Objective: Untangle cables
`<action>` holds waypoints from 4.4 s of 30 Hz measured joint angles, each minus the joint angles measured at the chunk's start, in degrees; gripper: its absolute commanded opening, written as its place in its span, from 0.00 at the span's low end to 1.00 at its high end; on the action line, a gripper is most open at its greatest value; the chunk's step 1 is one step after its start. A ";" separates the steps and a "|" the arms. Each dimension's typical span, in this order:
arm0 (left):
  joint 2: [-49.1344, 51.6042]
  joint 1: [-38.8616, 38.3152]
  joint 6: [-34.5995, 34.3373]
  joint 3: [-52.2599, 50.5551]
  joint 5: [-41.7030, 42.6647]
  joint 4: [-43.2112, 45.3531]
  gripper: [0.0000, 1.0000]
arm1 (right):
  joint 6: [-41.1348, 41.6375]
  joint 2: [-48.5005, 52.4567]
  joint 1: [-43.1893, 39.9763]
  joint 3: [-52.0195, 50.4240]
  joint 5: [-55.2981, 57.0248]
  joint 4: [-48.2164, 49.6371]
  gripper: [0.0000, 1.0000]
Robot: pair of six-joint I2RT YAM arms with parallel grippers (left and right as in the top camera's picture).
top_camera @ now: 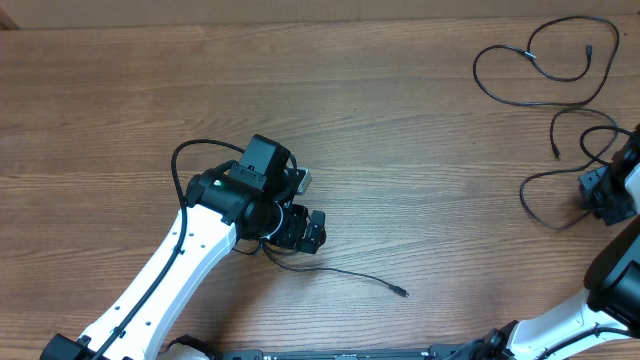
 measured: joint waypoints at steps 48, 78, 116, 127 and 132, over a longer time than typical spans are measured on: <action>0.00 0.00 -0.02 0.00 0.02 0.00 0.99 | -23.21 2.80 0.00 0.00 -16.85 5.31 0.04; 0.00 0.00 0.00 0.00 0.00 0.00 1.00 | -33.07 2.75 5.42 0.72 -14.45 3.67 0.63; 0.00 0.00 0.00 0.00 0.00 0.00 1.00 | -9.31 -8.07 5.20 -1.25 -8.00 -5.53 0.13; 0.00 0.00 0.00 0.00 0.02 0.00 0.99 | -8.39 -1.75 5.22 -1.25 -6.99 -5.42 0.04; 0.00 0.00 0.00 0.00 0.00 0.00 1.00 | -6.73 -0.94 5.22 -1.29 -7.76 -4.13 0.04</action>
